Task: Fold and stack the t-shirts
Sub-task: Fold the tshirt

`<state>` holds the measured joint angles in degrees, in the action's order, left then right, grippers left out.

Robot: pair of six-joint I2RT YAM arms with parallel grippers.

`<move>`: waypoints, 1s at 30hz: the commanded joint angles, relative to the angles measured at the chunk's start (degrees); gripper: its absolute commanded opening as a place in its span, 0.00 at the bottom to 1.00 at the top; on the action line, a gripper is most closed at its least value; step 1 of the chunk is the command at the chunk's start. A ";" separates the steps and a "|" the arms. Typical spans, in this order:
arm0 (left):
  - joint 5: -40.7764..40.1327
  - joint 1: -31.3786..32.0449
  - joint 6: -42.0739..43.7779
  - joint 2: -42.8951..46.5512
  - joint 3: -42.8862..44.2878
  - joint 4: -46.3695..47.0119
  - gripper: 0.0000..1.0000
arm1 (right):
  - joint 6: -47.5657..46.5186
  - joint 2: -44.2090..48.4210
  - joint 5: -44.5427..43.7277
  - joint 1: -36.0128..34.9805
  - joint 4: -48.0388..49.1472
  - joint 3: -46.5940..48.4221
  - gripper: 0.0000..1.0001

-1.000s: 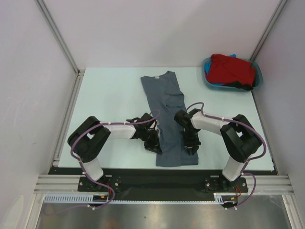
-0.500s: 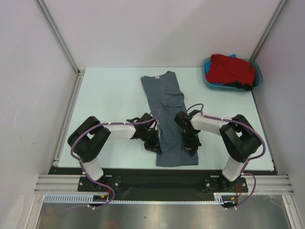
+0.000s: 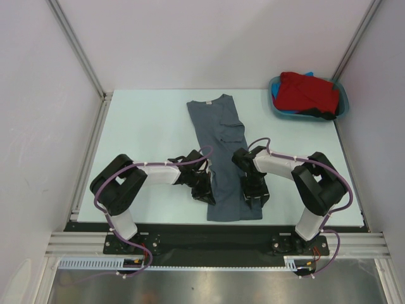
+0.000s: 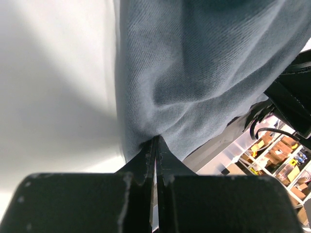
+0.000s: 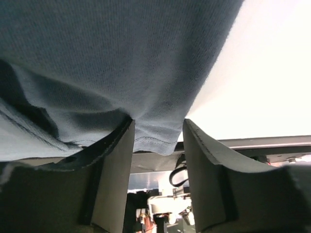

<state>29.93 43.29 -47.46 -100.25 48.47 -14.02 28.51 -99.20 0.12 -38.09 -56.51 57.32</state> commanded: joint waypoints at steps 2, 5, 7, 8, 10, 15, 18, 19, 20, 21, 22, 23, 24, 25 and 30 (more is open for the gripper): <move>-1.28 0.57 1.32 -1.09 0.93 -0.22 0.01 | 0.14 -0.56 0.41 -0.41 1.84 -1.07 0.47; -1.28 0.57 1.32 -1.09 0.84 -0.22 0.01 | 0.14 -0.30 -0.03 -0.32 0.79 -0.72 0.43; -1.28 0.57 1.32 -1.09 0.84 -0.13 0.01 | 0.31 0.32 -1.88 -0.32 0.26 -0.45 0.38; -1.28 0.57 1.32 -1.18 0.84 -0.13 0.01 | 0.49 0.41 -2.23 -0.32 -0.35 -0.45 0.36; -1.11 0.57 1.32 -1.35 0.93 -0.04 0.01 | 0.58 0.58 -2.75 -0.41 -0.62 -0.54 0.29; -1.10 0.57 1.32 -1.44 0.93 -0.04 0.01 | 1.81 1.20 -5.47 -0.32 -2.63 -0.19 0.20; -1.10 0.57 1.32 -1.44 0.84 -0.30 0.01 | 2.77 1.55 -7.23 -0.32 -4.13 0.16 0.27; -1.10 0.57 1.32 -1.53 0.84 -0.22 0.01 | 3.12 1.64 -7.59 -0.32 -4.48 0.07 0.28; -1.10 0.57 1.23 -1.53 0.75 -0.13 0.01 | 3.56 1.73 -8.11 -0.24 -4.92 -0.01 0.29; -1.10 0.57 1.23 -1.53 0.75 -0.13 0.01 | 3.92 2.08 -8.64 -0.15 -5.10 -0.28 0.30; -1.10 0.57 1.23 -1.44 0.58 -0.13 0.01 | 4.09 2.17 -8.65 -0.06 -5.10 -0.37 0.32; -1.19 0.57 1.23 -1.53 0.66 -0.04 0.01 | 4.27 2.25 -8.73 0.20 -5.10 -0.45 0.32; -1.11 0.57 1.23 -1.53 0.66 -0.04 0.01 | 4.44 2.25 -9.08 0.38 -5.27 -0.54 0.30; -1.10 0.57 1.32 -1.62 0.66 0.05 0.01 | 4.27 2.34 -8.91 0.47 -5.01 -0.63 0.19; -0.93 0.57 1.32 -1.71 0.75 0.05 0.01 | 4.36 2.34 -9.61 0.91 -5.10 -1.33 0.00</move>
<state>30.24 43.29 -47.46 -100.53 48.56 -13.85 32.14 -98.72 -6.81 -37.56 -59.70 56.62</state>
